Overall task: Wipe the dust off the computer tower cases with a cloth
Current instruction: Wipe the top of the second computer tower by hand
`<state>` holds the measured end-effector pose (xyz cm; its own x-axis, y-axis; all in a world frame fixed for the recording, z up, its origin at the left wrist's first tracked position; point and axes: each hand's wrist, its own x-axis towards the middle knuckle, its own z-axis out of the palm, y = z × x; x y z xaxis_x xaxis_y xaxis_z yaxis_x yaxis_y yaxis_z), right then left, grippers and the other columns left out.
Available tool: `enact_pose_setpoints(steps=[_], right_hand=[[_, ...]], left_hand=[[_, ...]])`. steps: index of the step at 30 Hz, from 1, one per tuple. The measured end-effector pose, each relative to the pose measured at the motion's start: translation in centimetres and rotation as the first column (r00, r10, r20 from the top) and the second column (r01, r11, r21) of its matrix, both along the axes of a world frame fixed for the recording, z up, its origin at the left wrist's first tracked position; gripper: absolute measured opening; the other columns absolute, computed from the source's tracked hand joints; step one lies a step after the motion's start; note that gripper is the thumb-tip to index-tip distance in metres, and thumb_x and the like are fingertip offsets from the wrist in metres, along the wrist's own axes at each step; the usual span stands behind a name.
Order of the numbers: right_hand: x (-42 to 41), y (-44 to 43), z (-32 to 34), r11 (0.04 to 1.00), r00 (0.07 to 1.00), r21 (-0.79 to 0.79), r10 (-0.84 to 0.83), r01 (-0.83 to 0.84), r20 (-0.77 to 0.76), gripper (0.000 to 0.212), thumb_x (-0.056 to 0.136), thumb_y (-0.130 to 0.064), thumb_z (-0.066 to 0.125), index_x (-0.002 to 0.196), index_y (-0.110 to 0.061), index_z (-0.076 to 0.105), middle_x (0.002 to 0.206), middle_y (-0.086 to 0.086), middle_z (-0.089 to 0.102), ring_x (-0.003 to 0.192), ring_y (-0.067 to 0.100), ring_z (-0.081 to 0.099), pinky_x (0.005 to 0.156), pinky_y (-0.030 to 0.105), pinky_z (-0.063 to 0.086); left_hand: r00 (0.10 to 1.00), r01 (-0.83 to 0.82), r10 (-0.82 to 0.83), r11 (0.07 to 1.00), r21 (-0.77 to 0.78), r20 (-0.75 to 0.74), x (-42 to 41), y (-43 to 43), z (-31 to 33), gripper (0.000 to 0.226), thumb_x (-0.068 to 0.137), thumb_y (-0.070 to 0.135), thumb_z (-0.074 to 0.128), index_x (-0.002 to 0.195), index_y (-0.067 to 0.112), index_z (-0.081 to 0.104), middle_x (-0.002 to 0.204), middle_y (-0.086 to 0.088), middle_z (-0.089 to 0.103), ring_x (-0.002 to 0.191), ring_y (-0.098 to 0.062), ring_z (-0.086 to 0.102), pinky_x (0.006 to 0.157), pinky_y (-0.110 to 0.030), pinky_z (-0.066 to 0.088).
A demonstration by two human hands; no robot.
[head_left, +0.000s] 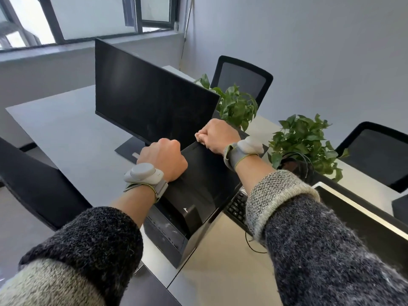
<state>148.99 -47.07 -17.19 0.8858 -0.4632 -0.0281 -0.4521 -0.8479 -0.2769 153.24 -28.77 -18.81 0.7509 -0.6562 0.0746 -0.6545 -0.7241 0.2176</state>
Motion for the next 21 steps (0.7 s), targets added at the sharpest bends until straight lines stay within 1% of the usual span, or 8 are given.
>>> enact_pose_setpoints(steps=[2, 4, 8, 11, 12, 13, 17, 21], right_hand=[[-2.3, 0.1, 0.1, 1.0, 1.0, -0.012, 0.011, -0.011, 0.011, 0.026, 0.097, -0.029, 0.06, 0.074, -0.028, 0.072, 0.078, -0.007, 0.069, 0.082, 0.021, 0.068, 0.077, 0.045, 0.061], [-4.8, 0.1, 0.0, 1.0, 1.0, -0.026, 0.001, -0.001, 0.008, 0.027, 0.098, -0.029, 0.059, 0.073, -0.028, 0.07, 0.076, -0.006, 0.065, 0.079, 0.019, 0.066, 0.075, 0.045, 0.06], [-9.7, -0.4, 0.0, 0.999, 1.0, -0.051, 0.008, -0.009, -0.012, 0.025, 0.099, -0.035, 0.056, 0.079, -0.032, 0.071, 0.078, -0.006, 0.062, 0.079, 0.013, 0.064, 0.075, 0.042, 0.059], [-13.1, -0.9, 0.0, 0.998, 1.0, -0.059, -0.014, 0.013, -0.02, 0.023, 0.104, -0.039, 0.059, 0.099, -0.033, 0.08, 0.09, -0.008, 0.056, 0.088, 0.013, 0.059, 0.079, 0.036, 0.051], [-14.0, -1.3, -0.1, 0.998, 0.999, -0.063, -0.025, 0.023, -0.027, 0.022, 0.104, -0.04, 0.059, 0.104, -0.033, 0.081, 0.096, -0.005, 0.056, 0.091, 0.014, 0.059, 0.079, 0.035, 0.048], [-14.9, -1.6, -0.3, 0.997, 0.999, -0.066, -0.034, 0.032, -0.03, 0.022, 0.105, -0.04, 0.06, 0.106, -0.033, 0.081, 0.1, -0.003, 0.057, 0.094, 0.015, 0.06, 0.08, 0.036, 0.049], [-16.9, -2.5, -0.8, 0.997, 0.998, -0.051, -0.059, 0.059, 0.005, 0.017, 0.103, -0.042, 0.064, 0.108, -0.038, 0.08, 0.099, -0.006, 0.059, 0.095, 0.014, 0.063, 0.083, 0.045, 0.057], [-16.0, -2.8, -0.5, 0.997, 1.0, -0.071, -0.019, 0.019, -0.003, 0.018, 0.103, -0.04, 0.064, 0.109, -0.036, 0.081, 0.099, -0.008, 0.061, 0.096, 0.013, 0.063, 0.084, 0.041, 0.057]], left_hand=[[1.0, 0.007, -0.007, 1.0, -0.004, -0.009, 0.1, -0.1, 0.1, 0.019, 0.096, 0.027, 0.051, 0.087, 0.019, 0.066, 0.086, -0.001, 0.063, 0.072, -0.023, 0.06, 0.065, -0.034, 0.046], [1.0, 0.001, -0.001, 1.0, -0.012, -0.022, 0.2, 0.0, 0.1, 0.019, 0.096, 0.027, 0.051, 0.086, 0.02, 0.065, 0.084, 0.0, 0.062, 0.066, -0.019, 0.056, 0.063, -0.034, 0.045], [1.0, -0.006, 0.006, 1.0, -0.001, -0.028, 0.1, 0.2, 0.2, 0.018, 0.094, 0.028, 0.05, 0.085, 0.02, 0.063, 0.086, 0.0, 0.062, 0.07, -0.022, 0.057, 0.064, -0.035, 0.043], [0.999, -0.001, 0.001, 1.0, -0.001, -0.035, -0.1, 0.3, 0.3, 0.018, 0.094, 0.028, 0.05, 0.085, 0.02, 0.063, 0.086, 0.0, 0.061, 0.071, -0.022, 0.057, 0.065, -0.035, 0.043], [0.999, -0.001, 0.001, 1.0, 0.0, -0.035, -0.1, 0.4, 0.3, 0.018, 0.094, 0.029, 0.05, 0.085, 0.02, 0.064, 0.086, 0.001, 0.061, 0.072, -0.022, 0.058, 0.065, -0.035, 0.044], [0.999, -0.001, 0.001, 1.0, 0.0, -0.035, -0.1, 0.4, 0.4, 0.018, 0.094, 0.029, 0.05, 0.086, 0.021, 0.064, 0.086, 0.001, 0.062, 0.072, -0.022, 0.059, 0.065, -0.035, 0.045], [0.999, 0.009, -0.009, 1.0, 0.004, -0.046, 0.2, 0.6, 0.3, 0.02, 0.095, 0.03, 0.05, 0.086, 0.02, 0.065, 0.086, 0.0, 0.063, 0.073, -0.023, 0.061, 0.066, -0.035, 0.049], [0.999, 0.013, -0.013, 1.0, -0.01, -0.043, 0.2, 0.5, 0.2, 0.02, 0.095, 0.03, 0.051, 0.086, 0.019, 0.065, 0.084, 0.0, 0.063, 0.072, -0.023, 0.062, 0.068, -0.036, 0.054]])
